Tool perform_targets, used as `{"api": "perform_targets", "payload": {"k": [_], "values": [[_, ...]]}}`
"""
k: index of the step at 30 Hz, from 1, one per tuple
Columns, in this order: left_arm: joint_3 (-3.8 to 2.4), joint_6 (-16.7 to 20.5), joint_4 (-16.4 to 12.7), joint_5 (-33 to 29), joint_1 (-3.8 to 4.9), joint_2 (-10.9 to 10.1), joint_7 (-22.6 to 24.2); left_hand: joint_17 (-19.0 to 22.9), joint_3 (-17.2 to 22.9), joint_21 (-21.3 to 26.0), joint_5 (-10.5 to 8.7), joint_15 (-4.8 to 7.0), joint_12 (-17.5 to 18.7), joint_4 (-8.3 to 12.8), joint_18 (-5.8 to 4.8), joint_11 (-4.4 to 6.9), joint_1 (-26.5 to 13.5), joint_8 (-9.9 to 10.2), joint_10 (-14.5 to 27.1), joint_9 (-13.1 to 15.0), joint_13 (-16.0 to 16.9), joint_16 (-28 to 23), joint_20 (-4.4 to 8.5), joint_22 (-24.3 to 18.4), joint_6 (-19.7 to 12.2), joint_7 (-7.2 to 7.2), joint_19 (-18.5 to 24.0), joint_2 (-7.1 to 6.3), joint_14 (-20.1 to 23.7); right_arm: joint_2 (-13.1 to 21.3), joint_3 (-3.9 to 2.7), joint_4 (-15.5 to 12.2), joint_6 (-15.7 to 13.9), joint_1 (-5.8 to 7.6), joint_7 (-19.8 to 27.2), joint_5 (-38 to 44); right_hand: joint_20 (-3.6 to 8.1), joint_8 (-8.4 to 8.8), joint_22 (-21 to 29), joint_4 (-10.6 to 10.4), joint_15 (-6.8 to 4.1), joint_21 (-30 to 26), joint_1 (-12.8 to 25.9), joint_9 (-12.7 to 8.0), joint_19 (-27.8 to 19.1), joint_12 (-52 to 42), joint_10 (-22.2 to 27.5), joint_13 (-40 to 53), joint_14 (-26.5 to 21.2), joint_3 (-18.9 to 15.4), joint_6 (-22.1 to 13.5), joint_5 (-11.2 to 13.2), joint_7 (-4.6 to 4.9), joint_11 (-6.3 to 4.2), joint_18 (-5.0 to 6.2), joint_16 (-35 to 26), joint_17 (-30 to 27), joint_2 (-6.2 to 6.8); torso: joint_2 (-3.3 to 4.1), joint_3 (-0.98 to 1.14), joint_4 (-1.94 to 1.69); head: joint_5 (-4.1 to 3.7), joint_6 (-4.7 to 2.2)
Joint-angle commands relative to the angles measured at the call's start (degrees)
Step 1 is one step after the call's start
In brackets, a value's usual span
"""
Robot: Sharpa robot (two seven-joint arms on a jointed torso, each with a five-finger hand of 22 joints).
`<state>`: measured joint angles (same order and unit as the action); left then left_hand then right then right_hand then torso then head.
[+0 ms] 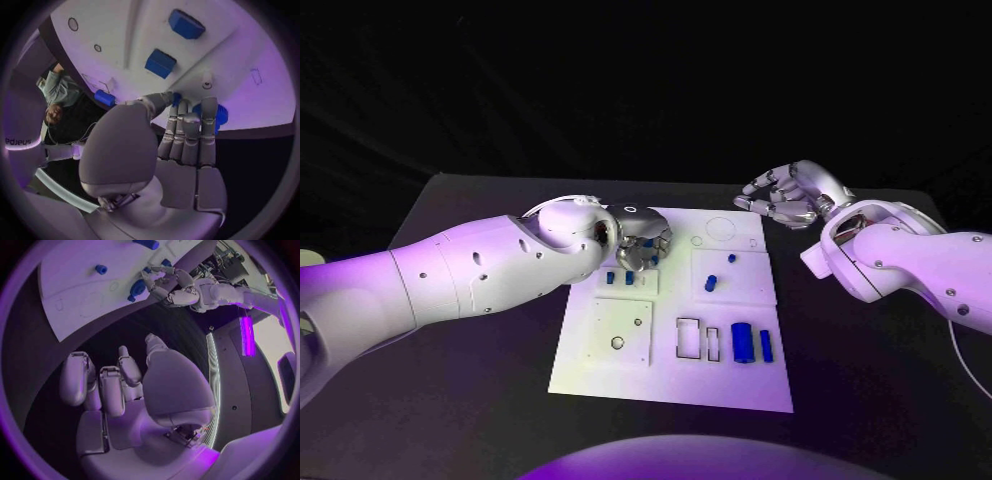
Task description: Assemble the parts on the task board
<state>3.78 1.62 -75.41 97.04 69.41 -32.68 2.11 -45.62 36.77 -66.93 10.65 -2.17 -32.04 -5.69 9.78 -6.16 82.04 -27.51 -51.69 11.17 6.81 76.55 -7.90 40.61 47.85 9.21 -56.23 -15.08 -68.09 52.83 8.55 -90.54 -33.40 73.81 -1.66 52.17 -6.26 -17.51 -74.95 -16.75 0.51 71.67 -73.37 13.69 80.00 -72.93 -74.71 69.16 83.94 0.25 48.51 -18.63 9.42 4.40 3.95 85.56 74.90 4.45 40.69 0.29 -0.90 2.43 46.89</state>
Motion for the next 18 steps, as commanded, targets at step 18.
{"api": "perform_targets", "payload": {"k": [18], "values": [[0.17,-2.2,1.0,0.1,-0.38,0.5,0.2,-2.5,2.0,-4.6,-0.31,0.55,0.9,3.3,-0.69,0.57,1.7,1.1,-4.0,0.4,-0.1,2.5,0.35,5.7,3.2,-0.05,-2.7,2.32,-3.1,-0.2,-0.01,0.0,0.4,-0.03,0.4,0.6,-0.03,-0.52,-3.5,0.0,-0.32,-0.3,0.1,-0.1,-0.4,0.2,0.2,0.1,3.4,-0.3,-0.3,-0.2,-0.23,-0.01,0.57,-0.3,4.2,-0.08,-0.09,0.03,-0.01,-0.04,0.13]]}}
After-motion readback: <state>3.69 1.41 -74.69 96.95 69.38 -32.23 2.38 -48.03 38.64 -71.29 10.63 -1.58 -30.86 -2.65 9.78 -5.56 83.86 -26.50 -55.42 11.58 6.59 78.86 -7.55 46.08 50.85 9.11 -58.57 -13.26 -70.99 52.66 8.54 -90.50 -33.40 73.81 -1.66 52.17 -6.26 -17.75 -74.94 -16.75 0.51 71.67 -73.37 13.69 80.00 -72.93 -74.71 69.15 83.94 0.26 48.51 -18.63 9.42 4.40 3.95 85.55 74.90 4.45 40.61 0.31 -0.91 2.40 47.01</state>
